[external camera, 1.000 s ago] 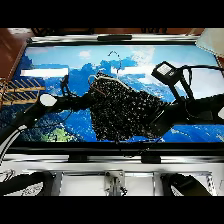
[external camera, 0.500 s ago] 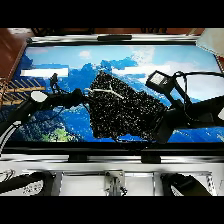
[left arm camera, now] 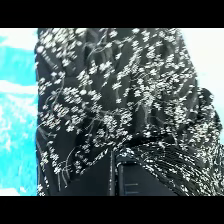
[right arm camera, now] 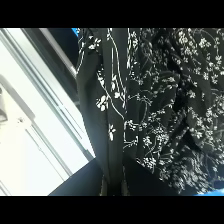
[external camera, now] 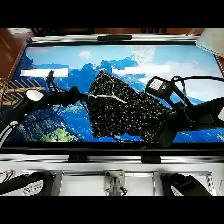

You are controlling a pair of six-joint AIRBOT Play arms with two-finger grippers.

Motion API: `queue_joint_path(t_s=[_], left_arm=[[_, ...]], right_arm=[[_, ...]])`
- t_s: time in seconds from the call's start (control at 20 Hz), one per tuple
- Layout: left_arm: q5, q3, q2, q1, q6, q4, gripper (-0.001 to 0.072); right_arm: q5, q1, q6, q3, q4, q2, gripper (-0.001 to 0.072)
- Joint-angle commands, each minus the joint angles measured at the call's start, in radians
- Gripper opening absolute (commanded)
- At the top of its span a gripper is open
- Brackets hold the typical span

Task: Fold the shirts.

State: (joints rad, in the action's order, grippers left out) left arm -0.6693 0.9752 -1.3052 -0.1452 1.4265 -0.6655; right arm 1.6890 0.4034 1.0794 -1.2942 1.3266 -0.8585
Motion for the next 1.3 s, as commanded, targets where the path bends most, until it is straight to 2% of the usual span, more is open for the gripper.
queue_joint_path(t_s=[0.0,0.2,0.45,0.65,0.7,0.85,0.9,1.05,1.15,1.2,1.25], left_arm=[[-0.023,0.033,0.061,0.000,-0.071,0.017,0.0054],[-0.016,0.153,0.188,-0.055,-0.100,0.050,0.0054],[-0.031,0.306,0.364,-0.219,-0.110,0.053,0.0054],[-0.065,0.331,0.507,-0.245,-0.098,0.029,0.0053],[-0.081,0.331,0.529,-0.243,-0.072,-0.024,0.0053],[-0.235,0.330,0.539,-0.244,0.127,-0.266,0.0053],[-0.281,0.322,0.533,-0.244,0.155,-0.290,0.0053],[-0.296,0.282,0.512,-0.270,0.153,-0.286,0.0054],[-0.261,0.253,0.489,-0.304,0.153,-0.286,0.0055],[-0.231,0.240,0.482,-0.325,0.153,-0.285,0.0067],[-0.199,0.236,0.475,-0.346,0.141,-0.285,0.0211]], right_arm=[[0.005,0.000,-0.005,0.000,0.021,0.000,0.0064],[-0.038,-0.001,0.040,0.000,0.028,0.000,0.0064],[-0.252,-0.001,0.209,-0.005,-0.008,0.000,0.0064],[-0.301,-0.002,0.277,-0.106,0.013,0.000,0.0065],[-0.303,-0.002,0.289,-0.146,0.019,0.000,0.0065],[-0.302,-0.002,0.301,-0.249,0.020,0.000,0.0064],[-0.302,-0.002,0.301,-0.273,0.019,0.000,0.0064],[-0.302,-0.002,0.283,-0.288,-0.015,0.000,0.0065],[-0.320,-0.002,0.207,-0.288,-0.108,0.000,0.0065],[-0.330,-0.002,0.210,-0.288,-0.125,0.000,0.0065],[-0.333,-0.002,0.210,-0.288,-0.122,0.000,0.0065]])
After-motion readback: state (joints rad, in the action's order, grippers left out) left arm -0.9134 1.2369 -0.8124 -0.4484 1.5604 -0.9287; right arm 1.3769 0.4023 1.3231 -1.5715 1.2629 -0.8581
